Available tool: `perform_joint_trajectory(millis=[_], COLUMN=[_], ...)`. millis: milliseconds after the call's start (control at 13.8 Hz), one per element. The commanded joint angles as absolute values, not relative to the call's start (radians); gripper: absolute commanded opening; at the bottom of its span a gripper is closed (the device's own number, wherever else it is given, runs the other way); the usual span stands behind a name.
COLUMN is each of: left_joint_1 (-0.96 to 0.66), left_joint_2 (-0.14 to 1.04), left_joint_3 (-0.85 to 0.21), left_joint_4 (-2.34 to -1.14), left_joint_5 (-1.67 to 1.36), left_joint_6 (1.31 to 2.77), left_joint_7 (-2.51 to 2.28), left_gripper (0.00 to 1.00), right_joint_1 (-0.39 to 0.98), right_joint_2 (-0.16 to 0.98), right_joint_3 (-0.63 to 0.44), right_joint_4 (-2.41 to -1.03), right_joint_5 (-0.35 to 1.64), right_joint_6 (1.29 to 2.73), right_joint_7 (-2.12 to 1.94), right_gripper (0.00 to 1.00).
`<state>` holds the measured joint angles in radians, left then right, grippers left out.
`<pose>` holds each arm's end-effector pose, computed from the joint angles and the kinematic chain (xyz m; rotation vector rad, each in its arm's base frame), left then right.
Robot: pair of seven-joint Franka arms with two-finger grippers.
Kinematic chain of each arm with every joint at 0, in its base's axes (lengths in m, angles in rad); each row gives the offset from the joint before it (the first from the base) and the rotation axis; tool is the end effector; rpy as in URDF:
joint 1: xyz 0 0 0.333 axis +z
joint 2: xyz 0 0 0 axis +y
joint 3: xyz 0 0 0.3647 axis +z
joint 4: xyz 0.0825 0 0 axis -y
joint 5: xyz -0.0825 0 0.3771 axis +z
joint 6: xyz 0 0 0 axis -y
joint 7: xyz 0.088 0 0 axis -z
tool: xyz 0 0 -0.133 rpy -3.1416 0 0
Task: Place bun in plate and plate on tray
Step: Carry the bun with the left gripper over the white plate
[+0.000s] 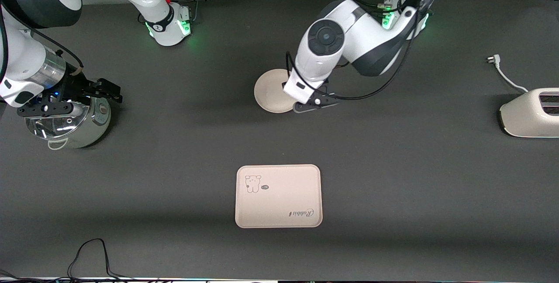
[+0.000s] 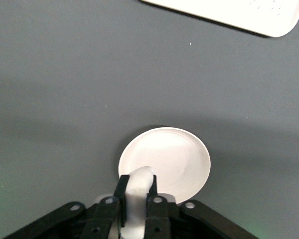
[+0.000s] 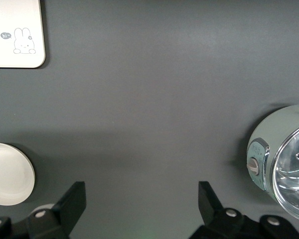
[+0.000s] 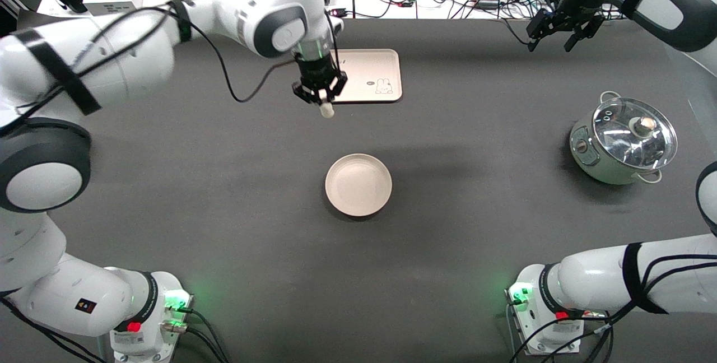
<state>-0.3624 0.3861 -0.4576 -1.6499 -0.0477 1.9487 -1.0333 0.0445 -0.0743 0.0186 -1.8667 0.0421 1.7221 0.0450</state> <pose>0.4732 -0.4615 0.4278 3.0137 0.3900 -0.3034 0.5183 0.0380 0.5617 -3.1034 -0.0158 0.1123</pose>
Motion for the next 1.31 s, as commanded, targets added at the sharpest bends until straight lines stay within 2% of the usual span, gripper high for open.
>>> perform_joint_trajectory(millis=[0, 145, 435, 726, 798, 871, 1234], left_joint_1=[-0.415, -0.439, -0.508, -0.549, -0.551, -0.554, -0.554], left_joint_2=[0.413, 0.440, 0.504, 0.574, 0.577, 0.577, 0.568], left_joint_3=[-0.449, -0.449, -0.449, -0.449, -0.449, -0.449, -0.451], left_joint_4=[-1.716, -1.788, -1.841, -1.841, -1.842, -1.841, -1.839], left_joint_5=[-0.008, 0.015, 0.090, 0.147, 0.147, 0.147, 0.147], left_joint_6=[2.049, 2.162, 2.252, 2.307, 2.309, 2.309, 2.299], left_joint_7=[-1.083, -1.118, -1.228, -1.322, -1.327, -1.342, -1.356], left_gripper=[0.00, 0.00, 0.00, 0.00, 0.95, 1.00, 1.00], right_joint_1=[0.038, 0.040, 0.037, 0.038, 0.038, 0.040, 0.040], right_joint_2=[-0.097, -0.126, -0.146, -0.140, -0.140, -0.140, -0.138], right_joint_3=[0.018, 0.018, 0.012, 0.000, 0.000, 0.000, 0.002], right_joint_4=[-1.887, -1.931, -1.965, -1.960, -1.960, -1.960, -1.957], right_joint_5=[0.054, 0.054, 0.055, 0.055, 0.055, 0.055, 0.057], right_joint_6=[1.732, 1.762, 1.775, 1.782, 1.784, 1.784, 1.784], right_joint_7=[0.054, 0.055, 0.052, 0.045, 0.044, 0.044, 0.044], right_gripper=[1.00, 1.00, 1.00, 1.00, 1.00, 1.00, 1.00])
